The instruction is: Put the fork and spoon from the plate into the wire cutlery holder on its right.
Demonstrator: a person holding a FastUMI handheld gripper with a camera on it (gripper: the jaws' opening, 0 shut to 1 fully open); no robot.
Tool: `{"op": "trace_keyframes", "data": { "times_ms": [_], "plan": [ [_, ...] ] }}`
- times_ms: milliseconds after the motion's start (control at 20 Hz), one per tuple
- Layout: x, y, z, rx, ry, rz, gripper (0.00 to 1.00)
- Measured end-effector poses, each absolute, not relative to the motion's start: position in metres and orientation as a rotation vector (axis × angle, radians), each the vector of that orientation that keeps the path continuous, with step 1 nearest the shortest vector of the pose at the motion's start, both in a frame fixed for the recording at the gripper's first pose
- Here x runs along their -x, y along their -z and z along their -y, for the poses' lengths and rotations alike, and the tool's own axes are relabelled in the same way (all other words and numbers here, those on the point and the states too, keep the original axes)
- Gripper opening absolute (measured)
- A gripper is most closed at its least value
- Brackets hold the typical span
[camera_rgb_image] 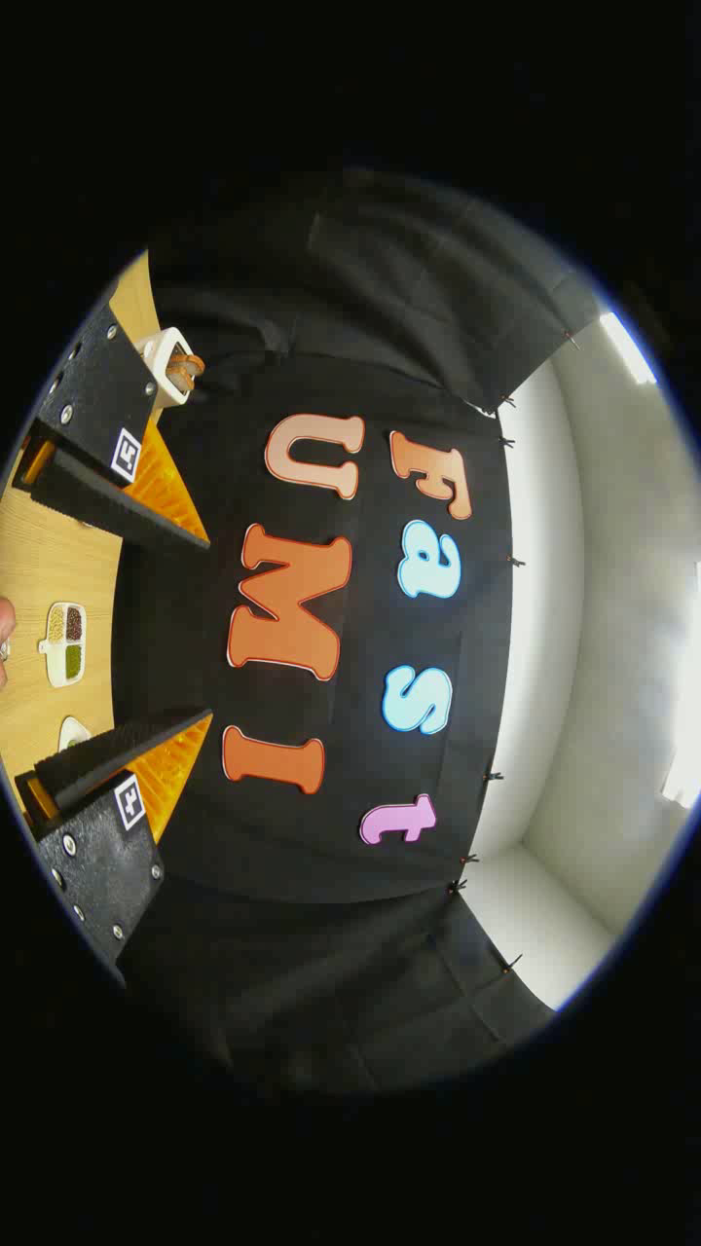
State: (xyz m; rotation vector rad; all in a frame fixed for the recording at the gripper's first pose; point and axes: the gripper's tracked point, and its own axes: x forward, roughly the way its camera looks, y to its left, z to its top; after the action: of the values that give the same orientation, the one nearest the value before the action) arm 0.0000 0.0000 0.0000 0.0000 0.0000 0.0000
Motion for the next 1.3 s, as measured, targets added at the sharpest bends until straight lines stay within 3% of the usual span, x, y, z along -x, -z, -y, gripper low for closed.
{"op": "trace_keyframes", "data": {
  "times_ms": [750,1000,1300],
  "plan": [
    [-0.023,0.012,-0.030,-0.088,-0.055,-0.039,0.93],
    [-0.022,0.061,-0.087,-0.149,-0.184,-0.234,0.93],
    [0.007,0.149,-0.175,-0.163,-0.377,-0.617,0.93]
  ]
}}
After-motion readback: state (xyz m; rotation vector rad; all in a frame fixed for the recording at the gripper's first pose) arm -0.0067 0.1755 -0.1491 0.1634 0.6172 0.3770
